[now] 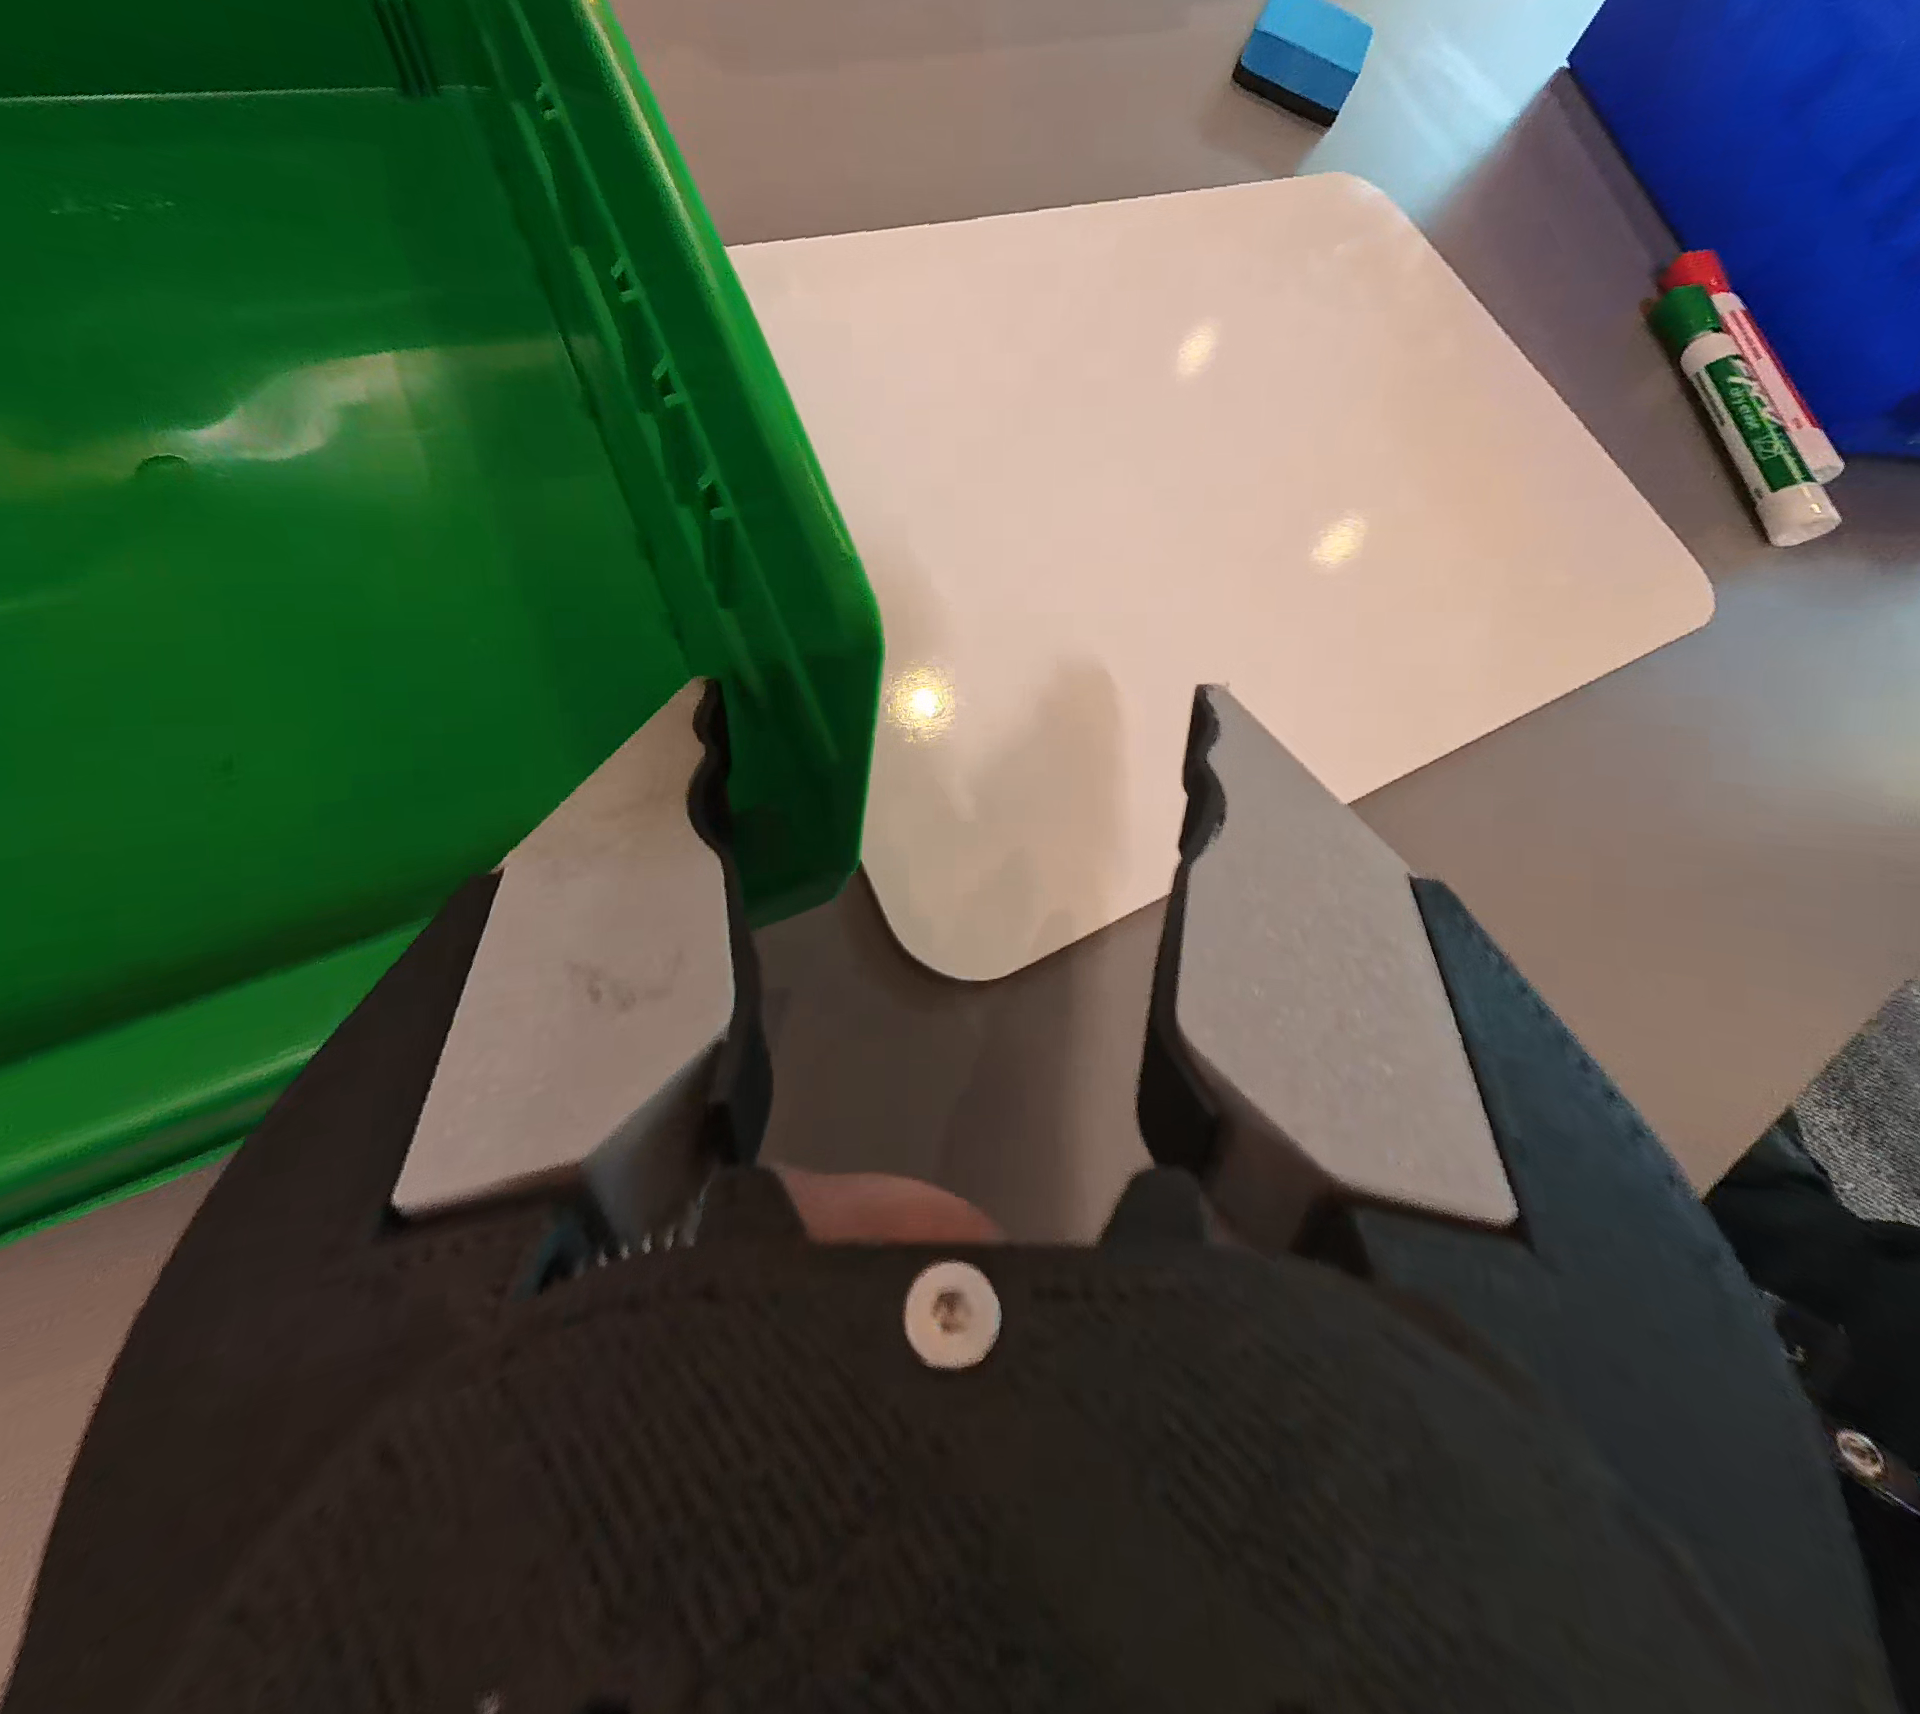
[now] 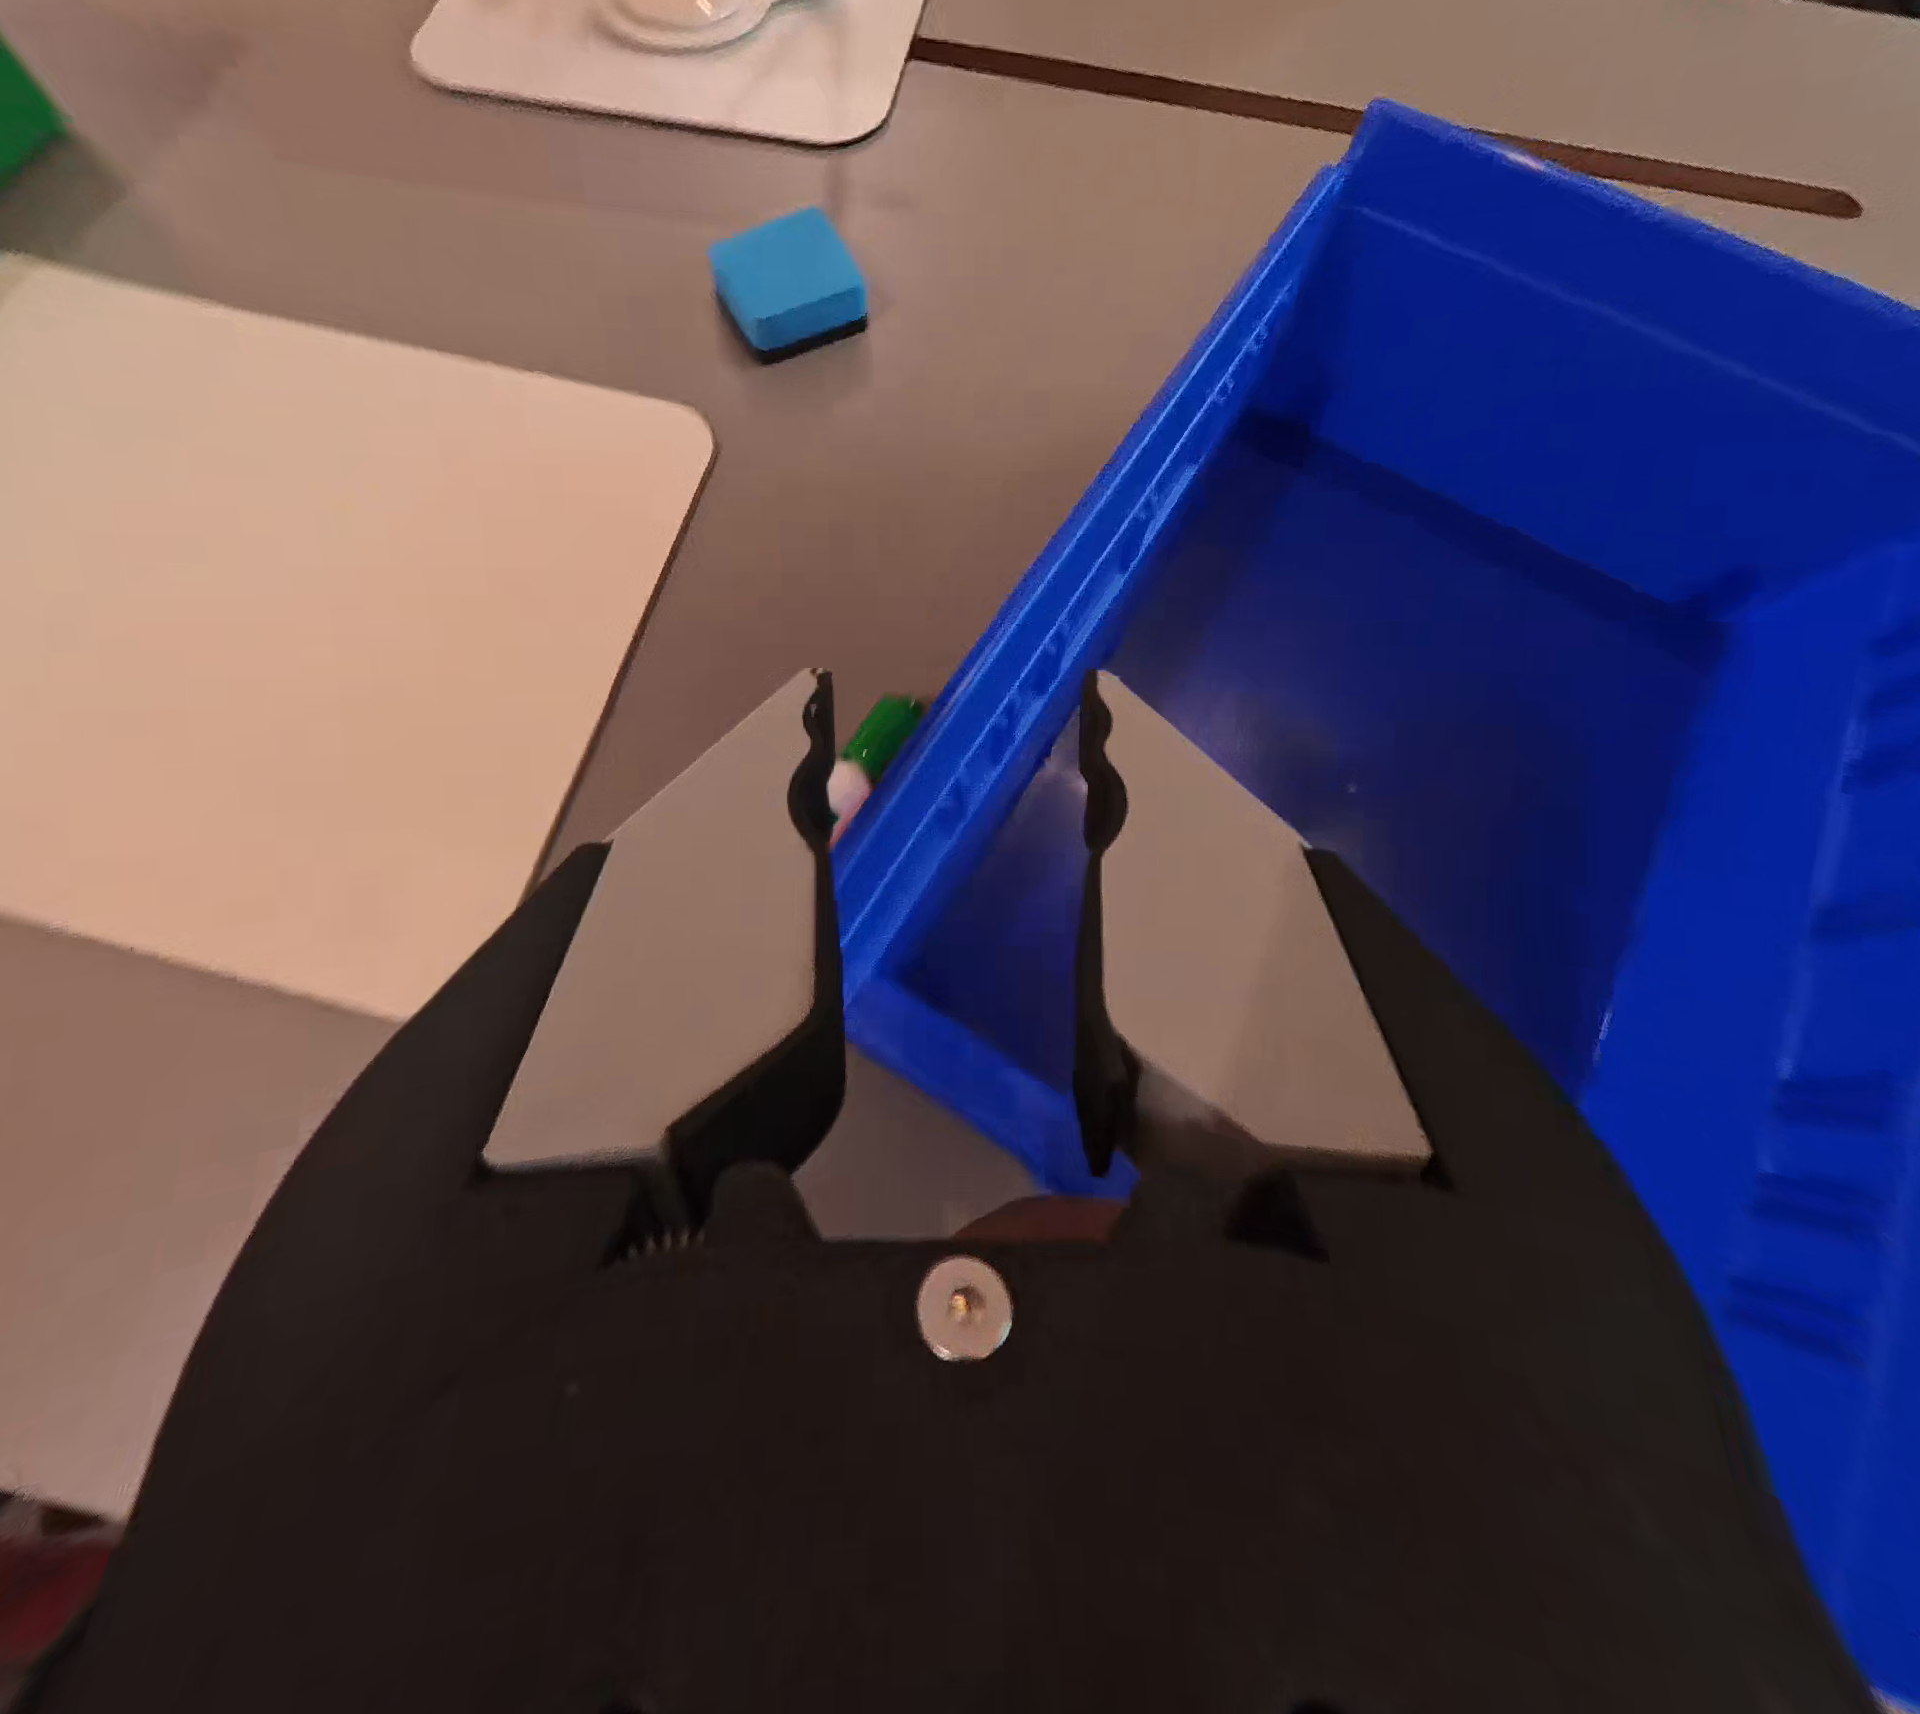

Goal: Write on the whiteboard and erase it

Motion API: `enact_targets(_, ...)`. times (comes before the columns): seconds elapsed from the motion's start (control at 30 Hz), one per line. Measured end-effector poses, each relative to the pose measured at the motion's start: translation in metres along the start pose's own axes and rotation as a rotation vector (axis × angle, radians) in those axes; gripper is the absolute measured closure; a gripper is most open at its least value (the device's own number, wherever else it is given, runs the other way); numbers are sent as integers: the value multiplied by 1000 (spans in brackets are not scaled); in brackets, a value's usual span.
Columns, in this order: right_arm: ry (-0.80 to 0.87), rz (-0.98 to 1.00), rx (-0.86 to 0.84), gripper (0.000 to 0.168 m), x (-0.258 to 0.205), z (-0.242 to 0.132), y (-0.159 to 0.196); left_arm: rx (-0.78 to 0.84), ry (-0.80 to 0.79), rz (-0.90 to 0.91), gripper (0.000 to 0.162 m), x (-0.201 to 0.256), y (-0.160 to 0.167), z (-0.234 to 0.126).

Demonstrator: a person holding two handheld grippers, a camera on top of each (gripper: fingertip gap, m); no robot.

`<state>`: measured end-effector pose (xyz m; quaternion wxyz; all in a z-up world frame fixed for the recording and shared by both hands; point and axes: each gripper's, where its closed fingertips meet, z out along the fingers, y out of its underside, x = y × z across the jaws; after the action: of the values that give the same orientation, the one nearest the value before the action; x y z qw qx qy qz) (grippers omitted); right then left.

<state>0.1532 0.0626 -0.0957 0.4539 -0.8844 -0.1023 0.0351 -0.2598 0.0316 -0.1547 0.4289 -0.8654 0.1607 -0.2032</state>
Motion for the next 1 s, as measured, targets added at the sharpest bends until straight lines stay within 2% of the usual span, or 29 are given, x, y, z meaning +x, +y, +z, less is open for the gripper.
enact_targets(0.07,-25,27,-47,122,7,17,-5,-4,0,1,76,-1,0,0)
enact_targets(0.13,15,42,-164,119,26,37,-2,-2,12,-3,75,1,-1,0)
enact_targets(0.2,-21,80,-263,118,33,54,-2,-6,20,3,75,3,-1,0)
enact_targets(0.27,-63,93,-328,121,36,69,-3,-7,20,10,74,3,0,0)
enact_targets(0.3,-116,96,-343,133,32,73,-6,-10,22,11,74,3,1,0)
enact_targets(0.37,-171,76,-393,139,30,78,-6,-10,24,11,74,4,2,-1)
enact_targets(0.7,-208,-386,-588,143,31,75,-1,-15,30,15,73,4,4,-1)
enact_targets(0.8,-219,-559,-592,144,29,75,-2,-7,42,5,73,5,3,-2)
enact_targets(1.0,-243,-741,-569,146,24,74,-3,-11,36,15,70,6,4,0)
